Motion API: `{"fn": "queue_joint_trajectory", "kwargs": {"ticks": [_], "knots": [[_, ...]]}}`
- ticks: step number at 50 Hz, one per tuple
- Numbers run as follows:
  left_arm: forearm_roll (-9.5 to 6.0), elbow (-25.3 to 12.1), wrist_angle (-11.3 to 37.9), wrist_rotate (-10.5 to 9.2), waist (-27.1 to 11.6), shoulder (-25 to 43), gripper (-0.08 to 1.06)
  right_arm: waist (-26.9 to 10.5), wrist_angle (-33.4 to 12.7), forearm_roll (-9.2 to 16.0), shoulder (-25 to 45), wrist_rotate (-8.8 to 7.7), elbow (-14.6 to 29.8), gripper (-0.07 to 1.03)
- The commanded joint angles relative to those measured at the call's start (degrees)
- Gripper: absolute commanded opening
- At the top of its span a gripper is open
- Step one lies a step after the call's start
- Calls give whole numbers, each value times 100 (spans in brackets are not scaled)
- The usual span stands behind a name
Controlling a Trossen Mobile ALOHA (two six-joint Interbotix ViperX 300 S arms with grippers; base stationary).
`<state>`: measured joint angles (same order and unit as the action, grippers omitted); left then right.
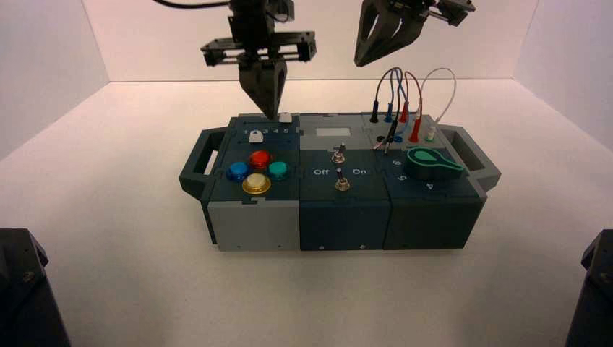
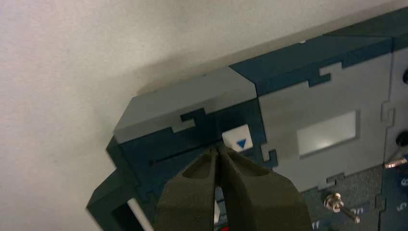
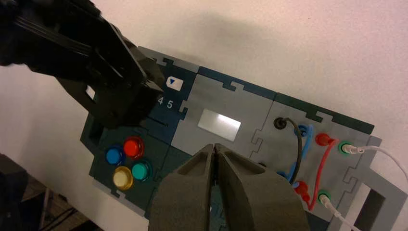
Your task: Move the top slider to position 5.
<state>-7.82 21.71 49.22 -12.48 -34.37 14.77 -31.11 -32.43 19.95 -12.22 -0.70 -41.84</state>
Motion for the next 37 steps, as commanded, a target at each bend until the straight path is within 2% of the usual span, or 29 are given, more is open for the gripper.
{"fn": "queue_joint_trajectory", "kwargs": {"ticks": [1,20,37], "knots": [[26,-88,70,-9,-9,-343,-3,-18,-44,18,-202,-9,123,-2],[9,-114,97,0,-9,-677,-3,-18,-299,18,-308,-62,62,-2],[0,-114,97,-9,-9,-712,-3,-18,-299,18,-334,-62,-79,-2]]}}
